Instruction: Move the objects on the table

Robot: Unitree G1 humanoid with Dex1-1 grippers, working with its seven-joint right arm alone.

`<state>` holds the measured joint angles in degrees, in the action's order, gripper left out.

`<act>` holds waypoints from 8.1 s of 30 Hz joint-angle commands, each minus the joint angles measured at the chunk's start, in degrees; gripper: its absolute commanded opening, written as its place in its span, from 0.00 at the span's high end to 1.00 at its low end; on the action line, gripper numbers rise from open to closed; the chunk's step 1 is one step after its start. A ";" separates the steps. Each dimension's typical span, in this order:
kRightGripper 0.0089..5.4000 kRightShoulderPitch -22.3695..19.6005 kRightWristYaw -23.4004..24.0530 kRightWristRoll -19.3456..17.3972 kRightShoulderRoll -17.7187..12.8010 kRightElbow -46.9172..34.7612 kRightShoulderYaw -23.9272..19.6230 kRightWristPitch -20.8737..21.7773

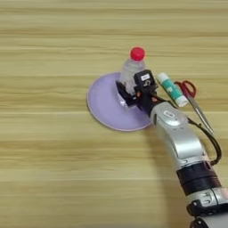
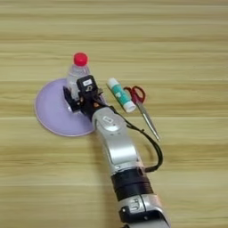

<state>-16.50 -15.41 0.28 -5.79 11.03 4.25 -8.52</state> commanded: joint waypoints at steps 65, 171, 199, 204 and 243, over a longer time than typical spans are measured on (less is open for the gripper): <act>0.40 -8.41 6.44 -2.13 -13.02 2.36 -18.27 6.03; 0.00 -11.96 9.73 -3.93 -19.81 28.26 -22.08 16.89; 0.00 6.91 8.92 -8.85 -14.61 3.02 -23.08 5.63; 0.00 10.16 8.39 -8.59 -14.11 -1.47 -22.47 3.90; 0.00 16.25 3.16 0.07 -14.18 -14.14 -12.62 -1.15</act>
<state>3.48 -12.63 -0.36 -17.90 -1.86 -8.18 -11.72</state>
